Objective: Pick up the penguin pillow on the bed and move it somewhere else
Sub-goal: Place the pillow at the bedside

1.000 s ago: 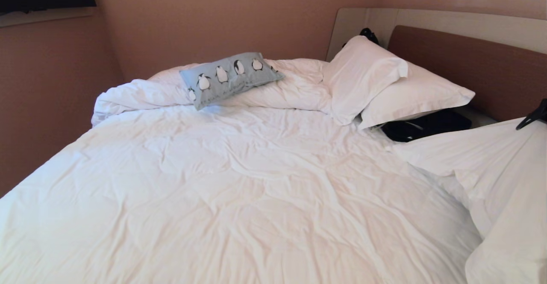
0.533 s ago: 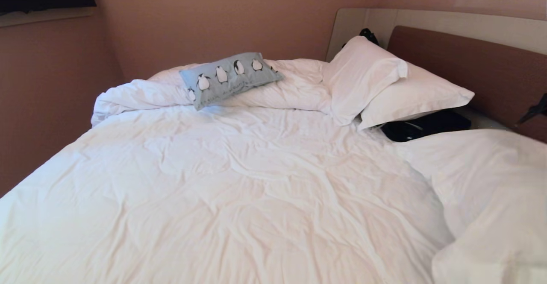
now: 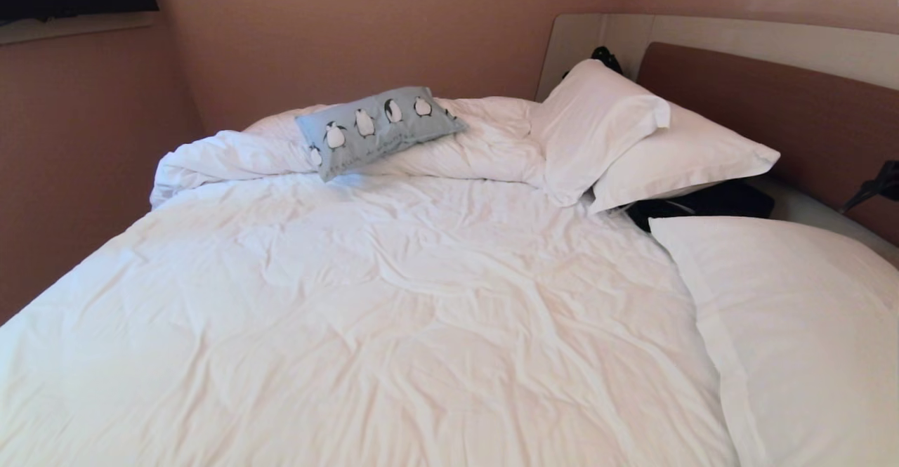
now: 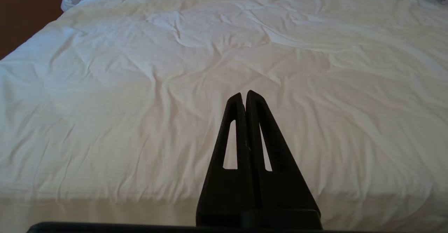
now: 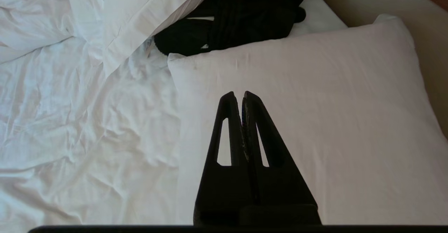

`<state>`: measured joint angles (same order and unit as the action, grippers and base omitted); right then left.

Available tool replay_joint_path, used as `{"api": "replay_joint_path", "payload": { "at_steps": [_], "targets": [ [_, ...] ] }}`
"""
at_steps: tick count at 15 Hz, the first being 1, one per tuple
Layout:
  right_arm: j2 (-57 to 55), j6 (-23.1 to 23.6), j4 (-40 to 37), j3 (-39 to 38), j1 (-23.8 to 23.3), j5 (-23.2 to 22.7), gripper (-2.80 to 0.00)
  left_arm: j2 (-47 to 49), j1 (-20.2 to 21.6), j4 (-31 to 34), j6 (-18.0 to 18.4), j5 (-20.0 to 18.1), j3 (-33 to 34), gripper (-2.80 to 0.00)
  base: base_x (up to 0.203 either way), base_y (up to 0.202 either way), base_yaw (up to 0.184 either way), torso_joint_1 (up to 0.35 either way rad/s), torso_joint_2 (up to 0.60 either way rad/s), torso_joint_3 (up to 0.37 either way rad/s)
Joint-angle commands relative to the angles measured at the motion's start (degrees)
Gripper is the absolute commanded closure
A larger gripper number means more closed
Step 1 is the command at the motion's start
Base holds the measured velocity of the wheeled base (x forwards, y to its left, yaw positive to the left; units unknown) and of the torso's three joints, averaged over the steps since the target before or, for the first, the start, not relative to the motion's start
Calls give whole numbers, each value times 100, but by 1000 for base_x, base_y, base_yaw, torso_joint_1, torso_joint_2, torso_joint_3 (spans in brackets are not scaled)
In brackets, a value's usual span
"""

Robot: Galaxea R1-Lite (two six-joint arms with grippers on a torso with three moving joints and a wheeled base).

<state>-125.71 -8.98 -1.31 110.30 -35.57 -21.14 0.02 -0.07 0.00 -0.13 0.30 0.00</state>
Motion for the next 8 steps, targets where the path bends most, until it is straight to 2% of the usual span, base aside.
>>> {"api": "replay_joint_path", "payload": {
  "at_steps": [1,3,5,8],
  "targets": [
    [117,-4,-54,-52,-15,34,0,-2,-1,0,5,5,0,0,0,0,0,0,0,0],
    [253,25,-208,-113,-66,277,0,-2,-1,0,5,5,9,0,0,0,0,0,0,0],
    [439,160,-141,-345,-101,954,0,-2,-1,0,5,5,0,0,0,0,0,0,0,0],
    [929,440,379,-1334,-129,1436,0,-2,-1,0,2,5,2,0,0,0,0,0,0,0]
  ]
}}
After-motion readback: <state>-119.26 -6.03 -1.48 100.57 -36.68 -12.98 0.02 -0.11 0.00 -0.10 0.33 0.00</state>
